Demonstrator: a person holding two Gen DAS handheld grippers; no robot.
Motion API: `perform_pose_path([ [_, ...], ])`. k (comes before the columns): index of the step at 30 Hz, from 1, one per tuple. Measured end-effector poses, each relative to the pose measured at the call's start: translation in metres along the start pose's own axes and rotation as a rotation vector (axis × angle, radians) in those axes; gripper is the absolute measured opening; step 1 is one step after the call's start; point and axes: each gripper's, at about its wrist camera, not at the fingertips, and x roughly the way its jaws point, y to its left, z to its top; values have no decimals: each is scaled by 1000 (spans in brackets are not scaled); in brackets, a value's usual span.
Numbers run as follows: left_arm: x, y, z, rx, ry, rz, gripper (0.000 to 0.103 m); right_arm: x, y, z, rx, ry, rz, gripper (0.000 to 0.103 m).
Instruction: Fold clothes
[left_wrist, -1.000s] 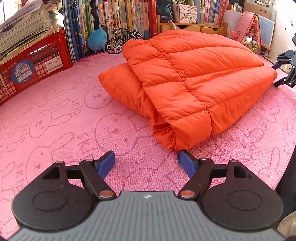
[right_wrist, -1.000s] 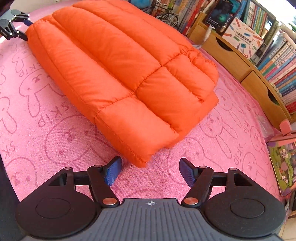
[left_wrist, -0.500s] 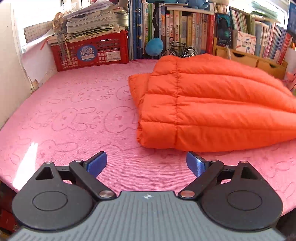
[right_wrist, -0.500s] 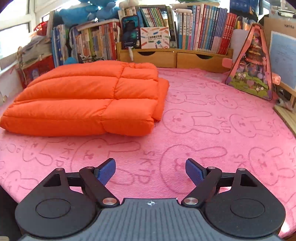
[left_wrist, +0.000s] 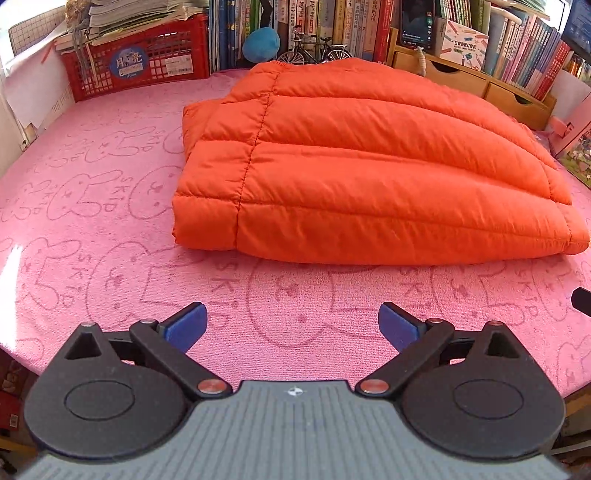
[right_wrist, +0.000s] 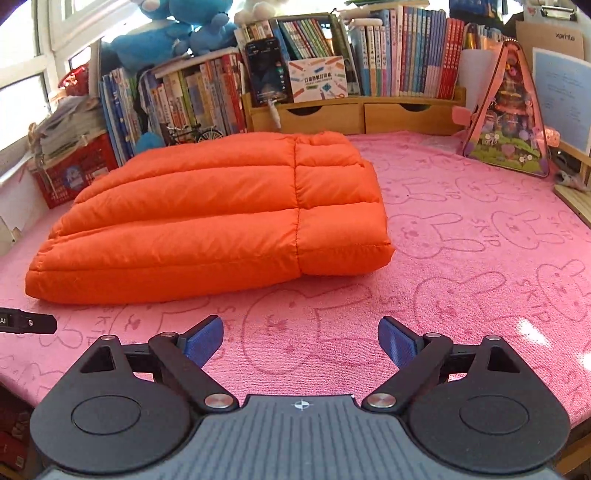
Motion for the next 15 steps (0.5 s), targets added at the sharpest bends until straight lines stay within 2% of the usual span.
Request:
perform_pose_path([
  [10, -2, -13, -1, 54, 7, 10, 101, -9, 23, -4, -98, 11, 56, 92],
  [15, 0, -20, 8, 94, 1, 25, 101, -8, 37, 6, -179, 0, 70, 93],
])
